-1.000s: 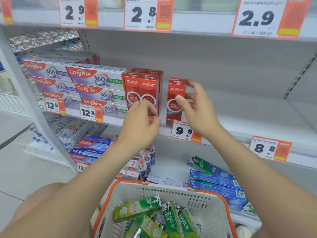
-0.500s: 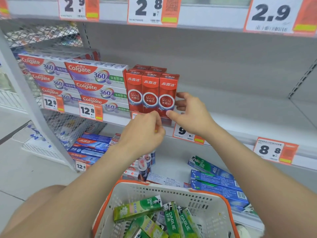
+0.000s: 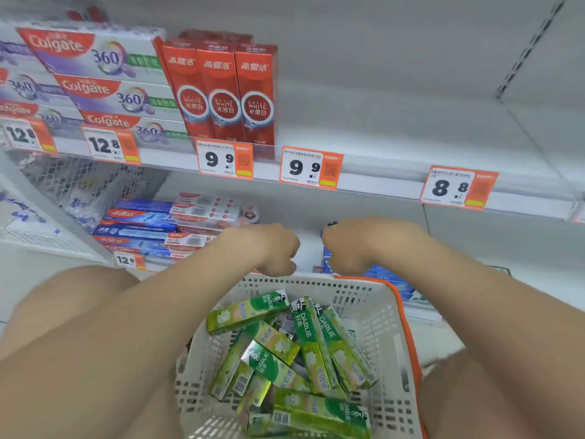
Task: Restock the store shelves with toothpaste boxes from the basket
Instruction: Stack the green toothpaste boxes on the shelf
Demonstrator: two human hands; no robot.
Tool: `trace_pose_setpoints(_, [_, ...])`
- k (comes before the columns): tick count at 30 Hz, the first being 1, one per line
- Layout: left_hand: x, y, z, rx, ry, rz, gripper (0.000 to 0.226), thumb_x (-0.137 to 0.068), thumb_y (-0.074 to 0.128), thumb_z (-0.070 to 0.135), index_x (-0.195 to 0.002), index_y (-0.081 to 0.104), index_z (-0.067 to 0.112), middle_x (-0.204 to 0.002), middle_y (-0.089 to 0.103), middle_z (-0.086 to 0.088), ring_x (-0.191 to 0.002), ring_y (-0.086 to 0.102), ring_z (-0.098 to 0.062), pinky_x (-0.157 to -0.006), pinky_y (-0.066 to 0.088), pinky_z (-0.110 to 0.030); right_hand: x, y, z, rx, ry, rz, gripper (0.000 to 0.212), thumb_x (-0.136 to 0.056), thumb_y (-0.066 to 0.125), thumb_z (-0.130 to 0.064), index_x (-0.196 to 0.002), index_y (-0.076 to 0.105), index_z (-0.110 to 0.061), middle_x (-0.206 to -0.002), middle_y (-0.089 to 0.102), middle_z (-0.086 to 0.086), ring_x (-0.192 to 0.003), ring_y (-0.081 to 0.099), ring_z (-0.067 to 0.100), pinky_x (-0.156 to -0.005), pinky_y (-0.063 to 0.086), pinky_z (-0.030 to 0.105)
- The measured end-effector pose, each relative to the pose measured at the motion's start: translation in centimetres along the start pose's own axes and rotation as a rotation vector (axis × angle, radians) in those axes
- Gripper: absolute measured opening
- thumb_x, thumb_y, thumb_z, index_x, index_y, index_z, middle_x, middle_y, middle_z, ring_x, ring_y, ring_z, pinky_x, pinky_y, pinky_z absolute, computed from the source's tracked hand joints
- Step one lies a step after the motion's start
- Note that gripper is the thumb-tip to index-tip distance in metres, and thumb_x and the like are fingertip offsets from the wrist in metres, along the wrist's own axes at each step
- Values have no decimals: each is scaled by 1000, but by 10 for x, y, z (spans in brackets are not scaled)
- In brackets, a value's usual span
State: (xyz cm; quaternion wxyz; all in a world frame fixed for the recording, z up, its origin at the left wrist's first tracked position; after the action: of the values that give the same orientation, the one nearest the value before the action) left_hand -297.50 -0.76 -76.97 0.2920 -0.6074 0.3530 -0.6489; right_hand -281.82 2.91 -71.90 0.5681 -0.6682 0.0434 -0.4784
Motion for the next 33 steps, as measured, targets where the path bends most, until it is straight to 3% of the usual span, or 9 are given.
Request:
trace_pose_setpoints(5, [-31, 30, 51, -117, 14, -186, 26, -105, 52, 27, -91, 60, 7, -87, 54, -9, -86, 56, -28, -85, 54, -43, 13, 30, 12, 88, 32, -131, 19, -97, 46, -10, -79, 47, -13, -76, 46, 3, -61, 37, 22, -57, 33, 32])
trace_pose_setpoints(8, [-52, 55, 74, -167, 26, -257, 26, -105, 51, 19, -120, 62, 1, -81, 47, -4, -80, 53, -26, -92, 56, -46, 13, 39, 16, 39, 16, -116, 22, -99, 45, -10, -77, 46, -13, -76, 46, 4, -65, 38, 23, -60, 34, 34])
trace_pose_setpoints(12, [-78, 97, 77, -119, 44, -180, 43, -100, 54, 7, -143, 53, 8, -123, 65, -12, -98, 64, -29, -75, 50, -39, 15, 49, 14, 31, -5, -98, 23, -100, 46, -8, -78, 42, -13, -80, 48, 3, -63, 43, 19, -55, 34, 30])
trace_pose_setpoints(17, [-109, 162, 76, -64, -40, -61, 69, -92, 61, -4, -155, 32, 2, -152, 41, -22, -130, 51, -45, -106, 48, -55, 18, 66, 26, 40, -10, -136, 9, -98, 45, -8, -92, 51, -12, -85, 51, 2, -64, 45, 17, -54, 36, 30])
trace_pose_setpoints(19, [-115, 178, 76, -101, -84, -25, 65, -93, 64, 1, -149, 34, -9, -152, 38, -27, -134, 44, -44, -112, 43, -50, 16, 68, 31, 33, -42, -146, 8, -99, 44, -9, -96, 51, -11, -87, 52, 3, -66, 46, 18, -54, 34, 30])
trace_pose_setpoints(23, [-111, 188, 75, -30, -56, 6, 57, -94, 73, 33, -140, 50, 10, -142, 54, -17, -132, 47, -38, -109, 43, -47, 8, 69, 41, 12, -119, -119, 10, -100, 42, -14, -101, 52, -14, -107, 61, 7, -90, 60, 28, -62, 38, 34])
trace_pose_setpoints(28, [-94, 150, 73, 237, 54, 62, 21, -93, 75, 37, -103, 57, 30, -107, 59, -1, -96, 58, -22, -80, 46, -33, 1, 73, 58, 17, -87, -105, 23, -100, 43, -14, -77, 42, -15, -82, 52, 3, -78, 52, 28, -70, 44, 37])
trace_pose_setpoints(31, [-82, 96, 74, 389, 65, 147, 32, -85, 81, 44, -102, 66, 22, -87, 59, 3, -80, 57, -20, -65, 41, -33, 4, 73, 73, 26, -35, -101, 27, -99, 49, -19, -73, 47, -13, -76, 53, 5, -71, 50, 29, -67, 44, 37])
trace_pose_setpoints(33, [-69, 64, 77, 517, 91, 185, 34, -78, 85, 51, -100, 72, 28, -90, 67, -5, -82, 64, -25, -69, 52, -39, 13, 71, 84, 28, 2, -111, 31, -100, 56, -30, -75, 51, -13, -78, 56, 5, -72, 54, 29, -70, 49, 38])
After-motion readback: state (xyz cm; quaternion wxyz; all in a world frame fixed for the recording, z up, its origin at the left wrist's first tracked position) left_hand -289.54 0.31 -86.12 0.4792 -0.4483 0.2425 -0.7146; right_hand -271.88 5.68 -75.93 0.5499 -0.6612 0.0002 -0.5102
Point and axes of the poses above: each hand's wrist, its own x-axis away from the middle knuckle, its own y-axis out of the palm, z = x × y, the point moved 1 cm from there along -x, towards the middle knuckle
